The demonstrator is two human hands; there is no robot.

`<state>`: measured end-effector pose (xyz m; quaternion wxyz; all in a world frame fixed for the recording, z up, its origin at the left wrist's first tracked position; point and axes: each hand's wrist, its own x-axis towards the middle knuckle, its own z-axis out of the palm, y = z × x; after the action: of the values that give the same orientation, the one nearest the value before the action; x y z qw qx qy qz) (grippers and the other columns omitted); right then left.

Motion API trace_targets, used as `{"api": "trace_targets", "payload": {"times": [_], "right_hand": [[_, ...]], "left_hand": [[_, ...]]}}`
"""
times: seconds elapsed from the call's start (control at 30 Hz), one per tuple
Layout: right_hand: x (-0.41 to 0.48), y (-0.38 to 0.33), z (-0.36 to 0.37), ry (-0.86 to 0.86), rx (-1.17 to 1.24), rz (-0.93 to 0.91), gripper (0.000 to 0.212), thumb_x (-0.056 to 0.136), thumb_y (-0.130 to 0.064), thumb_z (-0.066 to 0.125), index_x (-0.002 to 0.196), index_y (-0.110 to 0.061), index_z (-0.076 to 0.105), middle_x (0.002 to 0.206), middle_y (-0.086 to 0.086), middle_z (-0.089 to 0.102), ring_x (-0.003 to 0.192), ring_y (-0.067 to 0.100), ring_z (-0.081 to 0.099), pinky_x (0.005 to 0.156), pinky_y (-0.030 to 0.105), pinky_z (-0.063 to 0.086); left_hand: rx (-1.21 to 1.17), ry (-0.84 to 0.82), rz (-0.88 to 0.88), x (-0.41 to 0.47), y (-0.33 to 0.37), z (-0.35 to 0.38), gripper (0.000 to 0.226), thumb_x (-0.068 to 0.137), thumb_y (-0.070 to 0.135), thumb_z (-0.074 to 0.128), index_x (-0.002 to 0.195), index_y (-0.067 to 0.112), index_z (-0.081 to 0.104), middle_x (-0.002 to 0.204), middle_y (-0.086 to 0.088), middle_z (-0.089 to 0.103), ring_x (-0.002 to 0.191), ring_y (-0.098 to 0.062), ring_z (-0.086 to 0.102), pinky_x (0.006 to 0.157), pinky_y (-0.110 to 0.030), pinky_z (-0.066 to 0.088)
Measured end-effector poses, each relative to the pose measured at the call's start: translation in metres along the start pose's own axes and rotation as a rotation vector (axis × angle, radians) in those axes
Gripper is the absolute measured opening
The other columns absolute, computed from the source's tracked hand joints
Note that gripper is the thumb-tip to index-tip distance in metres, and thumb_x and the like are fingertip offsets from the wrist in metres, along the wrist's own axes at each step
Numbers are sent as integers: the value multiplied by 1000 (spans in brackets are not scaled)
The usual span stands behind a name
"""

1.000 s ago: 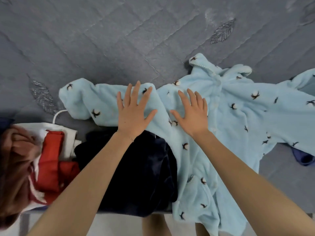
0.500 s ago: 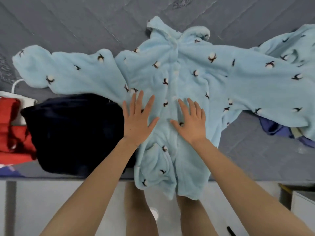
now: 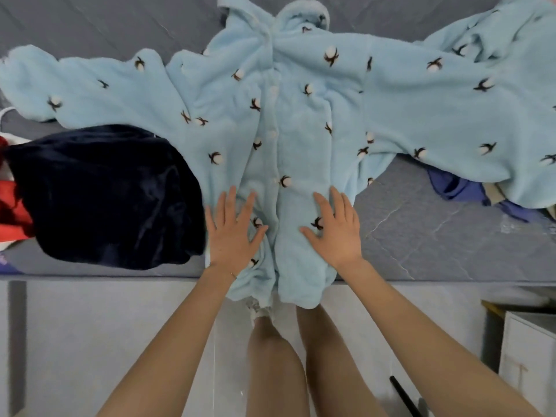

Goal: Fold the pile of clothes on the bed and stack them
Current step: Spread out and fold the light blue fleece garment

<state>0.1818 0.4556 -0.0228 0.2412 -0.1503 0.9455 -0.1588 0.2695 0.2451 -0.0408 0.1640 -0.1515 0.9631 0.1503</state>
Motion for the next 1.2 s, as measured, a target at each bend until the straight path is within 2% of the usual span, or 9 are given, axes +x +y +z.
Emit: {"api": "trace_targets", "payload": {"times": [0.13, 0.23, 0.37, 0.47, 0.53, 0.67, 0.87, 1.13, 1.2], "right_hand": [[-22, 5, 12, 52, 97, 74, 83, 90, -57, 58, 155, -23, 21, 161, 11, 20, 148, 30, 18, 119, 47, 19], [-39, 4, 29, 64, 391, 237, 78, 96, -55, 48, 156, -17, 17, 161, 7, 22, 148, 23, 19, 121, 43, 20], [-55, 0, 49, 157, 813, 457, 57, 100, -56, 35, 141, -18, 45, 139, 2, 53, 129, 18, 49, 107, 45, 42], [-58, 0, 50, 235, 957, 590, 25, 105, -34, 40, 113, -18, 57, 104, -7, 62, 100, 12, 60, 85, 25, 48], [-57, 5, 48, 205, 950, 642, 17, 102, -31, 48, 108, -18, 56, 90, -15, 58, 82, 0, 56, 66, 9, 41], [-54, 24, 39, 176, 857, 617, 26, 96, -23, 61, 76, -8, 53, 63, -3, 49, 55, 5, 43, 48, 16, 33], [-72, 65, 18, 286, 823, 514, 39, 100, -22, 52, 66, -11, 38, 60, -3, 33, 56, 9, 27, 50, 22, 24], [-76, 101, -21, 392, 791, 434, 38, 102, -29, 48, 70, -14, 34, 63, -3, 30, 57, 8, 24, 51, 24, 26], [-77, 108, -32, 422, 814, 416, 38, 103, -27, 46, 68, -16, 34, 62, -7, 32, 54, 4, 27, 51, 21, 27]], "left_hand": [[-76, -14, 101, -14, 8, 17, 69, 93, 64, 32, 151, 28, 28, 160, -14, 20, 145, -30, 15, 115, -61, 16], [-128, -22, 207, -22, 17, 30, 68, 94, 63, 33, 151, 26, 30, 159, -12, 22, 146, -30, 16, 117, -57, 9], [-206, -101, 244, -40, 29, 42, 74, 91, 71, 23, 153, 31, 27, 162, -3, 16, 149, -21, 12, 120, -51, 5], [-274, -194, 165, -51, 33, 46, 78, 86, 75, 22, 154, 38, 16, 164, 4, 4, 150, -17, 5, 120, -48, 0], [-300, -188, 129, -52, 35, 46, 77, 85, 74, 23, 153, 40, 15, 164, 5, 3, 150, -17, 5, 119, -46, -2], [-300, -147, 95, -51, 43, 49, 77, 85, 72, 25, 153, 38, 20, 164, 3, 6, 150, -20, 9, 119, -48, 1], [-258, -31, 13, -61, 68, 58, 77, 86, 70, 27, 152, 31, 27, 162, -3, 17, 149, -26, 13, 119, -53, 3], [-360, 43, -172, -71, 107, 67, 87, 81, 68, 26, 153, 19, 26, 147, -4, 44, 143, -26, 29, 118, -54, 2], [-369, 21, -181, -68, 113, 69, 82, 84, 60, 34, 153, 17, 25, 147, -5, 43, 143, -26, 28, 117, -54, 2]]}}
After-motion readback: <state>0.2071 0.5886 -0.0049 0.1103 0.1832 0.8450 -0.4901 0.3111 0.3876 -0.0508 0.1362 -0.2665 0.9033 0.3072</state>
